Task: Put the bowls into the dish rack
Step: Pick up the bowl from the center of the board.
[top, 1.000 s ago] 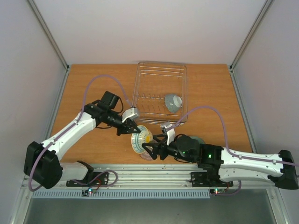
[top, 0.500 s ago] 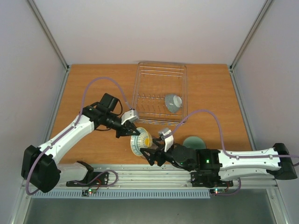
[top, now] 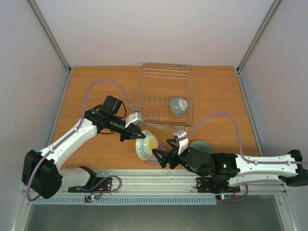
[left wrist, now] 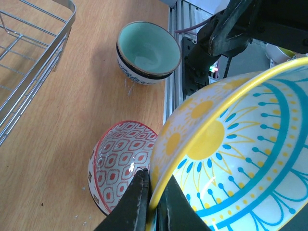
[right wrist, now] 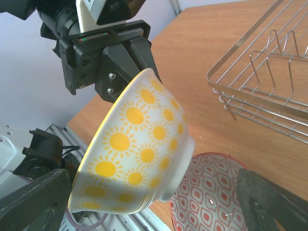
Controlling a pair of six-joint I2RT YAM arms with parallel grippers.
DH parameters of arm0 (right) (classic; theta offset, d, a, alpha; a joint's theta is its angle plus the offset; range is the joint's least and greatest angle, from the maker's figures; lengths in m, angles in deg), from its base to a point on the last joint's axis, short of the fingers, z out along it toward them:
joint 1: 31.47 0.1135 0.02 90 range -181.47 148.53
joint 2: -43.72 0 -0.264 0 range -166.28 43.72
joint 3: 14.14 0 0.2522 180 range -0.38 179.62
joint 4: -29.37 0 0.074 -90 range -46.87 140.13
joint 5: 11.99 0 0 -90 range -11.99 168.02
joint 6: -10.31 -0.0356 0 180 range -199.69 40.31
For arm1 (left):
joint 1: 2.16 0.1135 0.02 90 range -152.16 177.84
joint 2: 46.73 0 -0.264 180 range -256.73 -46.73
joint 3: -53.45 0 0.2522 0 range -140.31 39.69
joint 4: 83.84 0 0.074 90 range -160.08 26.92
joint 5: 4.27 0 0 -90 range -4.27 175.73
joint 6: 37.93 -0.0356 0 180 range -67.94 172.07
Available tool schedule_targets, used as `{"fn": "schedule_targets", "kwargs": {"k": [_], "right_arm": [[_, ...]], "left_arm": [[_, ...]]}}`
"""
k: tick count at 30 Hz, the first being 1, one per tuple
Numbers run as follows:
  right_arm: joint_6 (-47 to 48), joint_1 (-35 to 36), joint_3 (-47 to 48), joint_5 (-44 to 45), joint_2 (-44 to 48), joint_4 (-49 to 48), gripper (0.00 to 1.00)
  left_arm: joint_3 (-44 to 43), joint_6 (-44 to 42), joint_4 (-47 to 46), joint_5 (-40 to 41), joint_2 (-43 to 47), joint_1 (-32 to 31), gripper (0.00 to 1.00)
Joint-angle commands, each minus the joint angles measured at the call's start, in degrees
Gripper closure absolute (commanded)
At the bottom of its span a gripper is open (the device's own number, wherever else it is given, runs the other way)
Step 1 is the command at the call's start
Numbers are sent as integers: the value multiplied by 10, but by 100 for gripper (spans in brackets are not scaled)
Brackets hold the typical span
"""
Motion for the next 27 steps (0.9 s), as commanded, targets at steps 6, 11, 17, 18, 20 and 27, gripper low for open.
{"fn": "schedule_targets", "kwargs": {"k": [6, 11, 17, 18, 20, 27], "right_arm": [[12, -39, 27, -68, 16, 29, 3], [16, -141, 105, -162, -51, 118, 3], [9, -227, 103, -309, -94, 79, 3], [2, -242, 99, -347, -95, 67, 3], [-22, -279, 76, -412, -91, 35, 3], [-81, -307, 22, -493, -42, -25, 4]], "left_arm": [[-13, 6, -29, -33, 9, -1, 100], [-14, 5, -26, -29, 12, -1, 100], [-11, 7, -31, -21, 21, -1, 99], [-10, 8, -32, -21, 20, -1, 100], [-10, 6, -32, -22, 17, -1, 100], [-8, 3, -33, -19, 21, -1, 99]]}}
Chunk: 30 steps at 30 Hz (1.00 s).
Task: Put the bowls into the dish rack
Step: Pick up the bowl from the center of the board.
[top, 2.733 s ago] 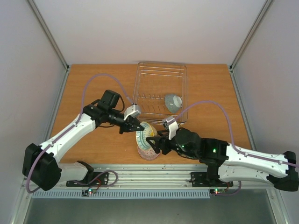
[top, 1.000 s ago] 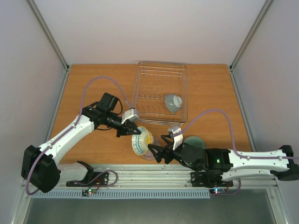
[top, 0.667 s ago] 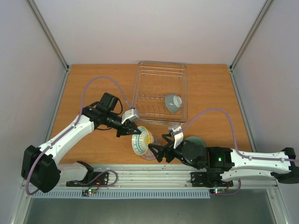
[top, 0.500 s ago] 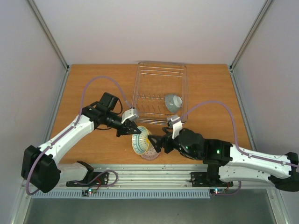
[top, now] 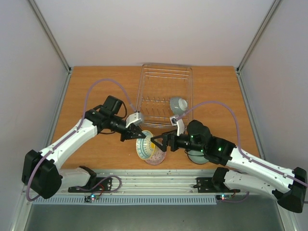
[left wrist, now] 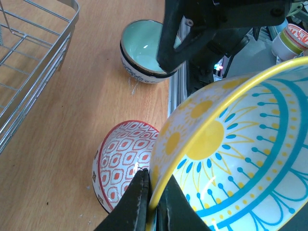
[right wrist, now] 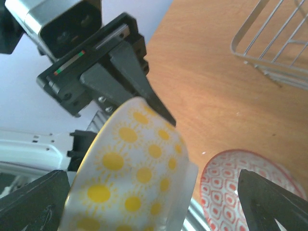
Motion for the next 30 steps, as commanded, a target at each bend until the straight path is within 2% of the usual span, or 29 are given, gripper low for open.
{"fn": "schedule_targets", "kwargs": {"k": [1, 7, 17, 23, 26, 30], "right_arm": [[-47, -6, -30, -71, 31, -23, 4], [-72, 0, -69, -90, 31, -70, 4], [-72, 23, -75, -83, 3, -114, 4], [-71, 33, -77, -75, -14, -141, 8], [-74, 34, -80, -74, -19, -165, 19], [-77, 35, -77, -77, -22, -173, 43]], "left_arm": [[-8, 1, -27, -34, 20, 1, 99], [-3, 22, -50, -15, 24, 1, 100], [0, 27, -59, -5, 18, 1, 99], [2, 35, -66, -4, 14, 1, 100], [2, 34, -65, -4, 13, 1, 99], [2, 35, -66, -3, 13, 1, 99]]}}
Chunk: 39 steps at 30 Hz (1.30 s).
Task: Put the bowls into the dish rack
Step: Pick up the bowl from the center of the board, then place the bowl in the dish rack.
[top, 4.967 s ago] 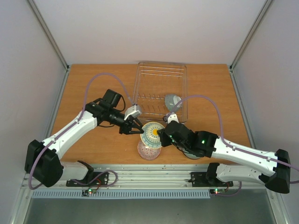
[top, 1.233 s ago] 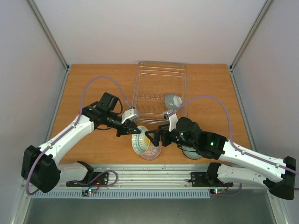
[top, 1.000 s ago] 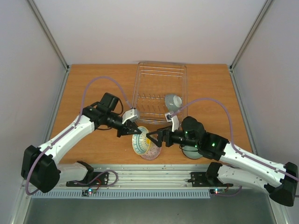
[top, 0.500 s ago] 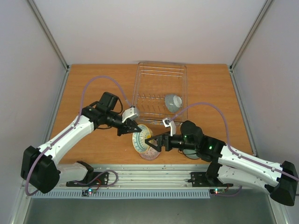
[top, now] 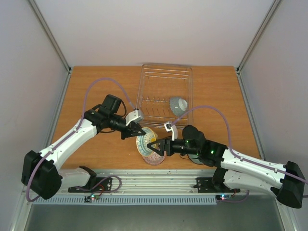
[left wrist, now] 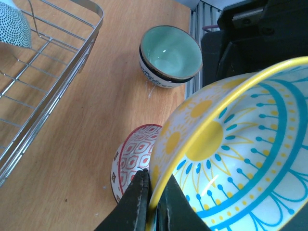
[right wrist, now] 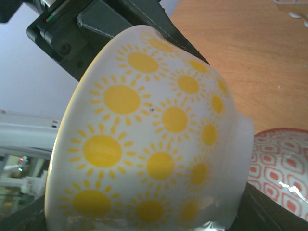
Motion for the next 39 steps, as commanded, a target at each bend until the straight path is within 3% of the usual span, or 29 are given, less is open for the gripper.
{"fn": "schedule_targets", "kwargs": {"k": [1, 9, 10, 16, 20, 26, 31, 39], "right_arm": [[-2, 6, 0, -7, -4, -43, 49], [6, 10, 5, 9, 4, -25, 96], [13, 10, 11, 18, 4, -13, 98], [64, 10, 76, 120, 8, 149, 99], [114, 9, 155, 228, -8, 268, 99], [174, 0, 272, 354, -82, 387, 99], [207, -15, 360, 442, -190, 447, 99], [280, -37, 469, 537, -319, 465, 99]], "left_arm": [[2, 7, -33, -23, 9, 0, 100], [8, 19, -55, 9, 10, 0, 99], [11, 28, -65, 19, 11, 0, 99], [23, 52, -97, 63, 28, 0, 72], [47, 78, -147, 129, 56, 0, 64], [68, 105, -200, 211, 87, 0, 60], [68, 106, -197, 214, 89, 0, 60], [68, 101, -191, 204, 86, 0, 60]]}}
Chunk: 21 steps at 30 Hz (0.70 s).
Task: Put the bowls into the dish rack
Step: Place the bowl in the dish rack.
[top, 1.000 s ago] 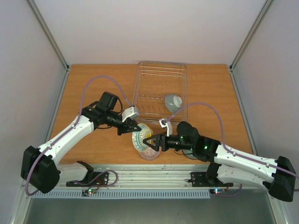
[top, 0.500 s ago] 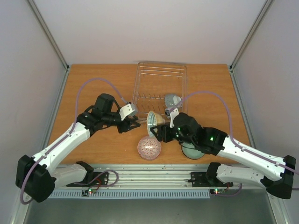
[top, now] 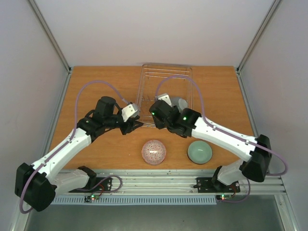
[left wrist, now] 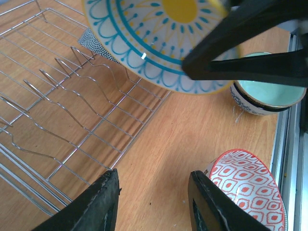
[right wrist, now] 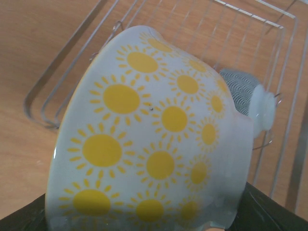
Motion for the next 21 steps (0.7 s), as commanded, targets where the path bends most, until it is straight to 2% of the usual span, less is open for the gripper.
{"fn": "schedule_targets", "kwargs": {"k": [1, 4, 21], "right_arm": [[57, -15, 66, 92, -38, 12, 99], [78, -26, 78, 107, -68, 1, 99], [130, -105, 111, 33, -183, -87, 99]], "left_arm": [[3, 1, -29, 1, 6, 1, 60], [3, -1, -29, -2, 6, 1, 60], [6, -8, -26, -10, 3, 1, 60]]}}
